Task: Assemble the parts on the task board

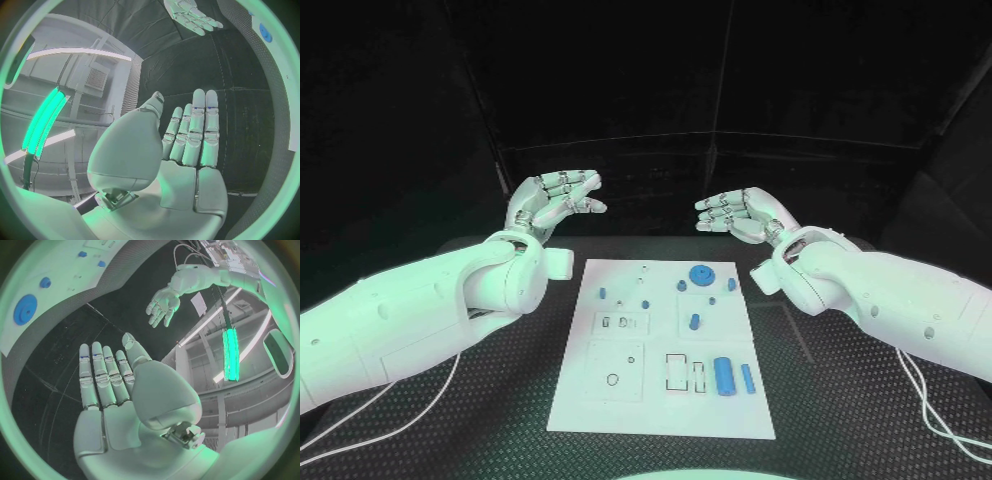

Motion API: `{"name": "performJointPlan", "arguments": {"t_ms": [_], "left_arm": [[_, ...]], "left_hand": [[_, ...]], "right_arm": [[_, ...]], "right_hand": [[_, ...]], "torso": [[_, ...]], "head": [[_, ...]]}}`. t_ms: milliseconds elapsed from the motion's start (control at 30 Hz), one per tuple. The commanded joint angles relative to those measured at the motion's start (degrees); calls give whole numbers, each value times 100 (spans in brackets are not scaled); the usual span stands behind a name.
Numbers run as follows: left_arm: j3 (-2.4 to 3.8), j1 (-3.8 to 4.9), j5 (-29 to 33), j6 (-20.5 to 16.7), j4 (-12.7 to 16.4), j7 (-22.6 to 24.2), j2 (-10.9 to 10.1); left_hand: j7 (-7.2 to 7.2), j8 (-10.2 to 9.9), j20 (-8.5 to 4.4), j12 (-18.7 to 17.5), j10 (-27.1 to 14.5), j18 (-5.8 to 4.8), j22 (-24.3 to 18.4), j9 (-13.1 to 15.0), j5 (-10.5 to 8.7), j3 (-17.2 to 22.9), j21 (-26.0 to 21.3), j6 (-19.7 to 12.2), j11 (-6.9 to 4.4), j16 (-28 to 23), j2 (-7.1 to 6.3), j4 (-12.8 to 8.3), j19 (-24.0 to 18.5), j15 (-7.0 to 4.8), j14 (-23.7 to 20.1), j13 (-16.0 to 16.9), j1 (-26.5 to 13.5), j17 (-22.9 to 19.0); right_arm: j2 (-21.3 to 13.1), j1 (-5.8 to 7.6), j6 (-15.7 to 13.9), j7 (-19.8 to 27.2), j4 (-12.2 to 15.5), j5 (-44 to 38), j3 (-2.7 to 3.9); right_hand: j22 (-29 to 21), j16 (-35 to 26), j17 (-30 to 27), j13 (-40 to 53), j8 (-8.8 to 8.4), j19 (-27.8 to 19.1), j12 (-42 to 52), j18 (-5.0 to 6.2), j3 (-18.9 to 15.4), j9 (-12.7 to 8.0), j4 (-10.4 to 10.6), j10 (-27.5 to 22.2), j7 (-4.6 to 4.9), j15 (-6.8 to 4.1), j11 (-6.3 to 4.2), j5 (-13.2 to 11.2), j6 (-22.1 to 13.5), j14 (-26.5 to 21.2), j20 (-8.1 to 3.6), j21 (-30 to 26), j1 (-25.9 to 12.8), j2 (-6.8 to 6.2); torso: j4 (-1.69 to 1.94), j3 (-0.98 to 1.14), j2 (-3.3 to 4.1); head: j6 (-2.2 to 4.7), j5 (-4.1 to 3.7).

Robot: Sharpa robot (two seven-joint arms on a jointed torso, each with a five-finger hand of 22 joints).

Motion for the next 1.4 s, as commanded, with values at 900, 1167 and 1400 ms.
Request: {"name": "performJointPlan", "arguments": {"t_ms": [900,1167,1400], "left_arm": [[5,-65,-580,849,1364,-331,-634],[6,-83,-580,881,1366,-346,-637],[6,-88,-580,912,1359,-364,-639]], "left_hand": [[-67,-326,-218,-414,949,37,76,-188,-16,-193,162,577,-155,-27,35,-252,329,-164,329,-61,196,725],[-48,-365,-202,-454,936,38,67,-191,-16,-219,147,563,-138,-61,44,-257,315,-148,308,-59,177,755],[-43,-376,-197,-463,935,39,65,-191,-16,-227,143,561,-134,-71,49,-258,310,-144,301,-57,170,765]], "right_arm": [[279,327,1533,-2496,294,-5312,11],[383,328,1650,-2517,197,-5373,10],[455,328,1757,-2484,112,-5383,10]], "right_hand": [[1503,2199,1718,23,-436,1750,-421,109,87,-26,-245,1548,-300,-888,-612,124,1484,3141,-905,2848,-382,-333],[1735,3301,2684,22,-460,1740,-426,112,193,-36,-246,1427,-309,-878,-601,122,1331,3033,-896,3245,-433,-381],[1856,4122,3537,28,-441,1734,-417,113,287,-25,-242,1384,-318,-882,-592,131,1280,3063,-886,3453,-463,-369]], "torso": [[153,-160,800],[177,-176,892],[184,-185,922]], "head": [[132,-242],[127,-267],[80,-293]]}}
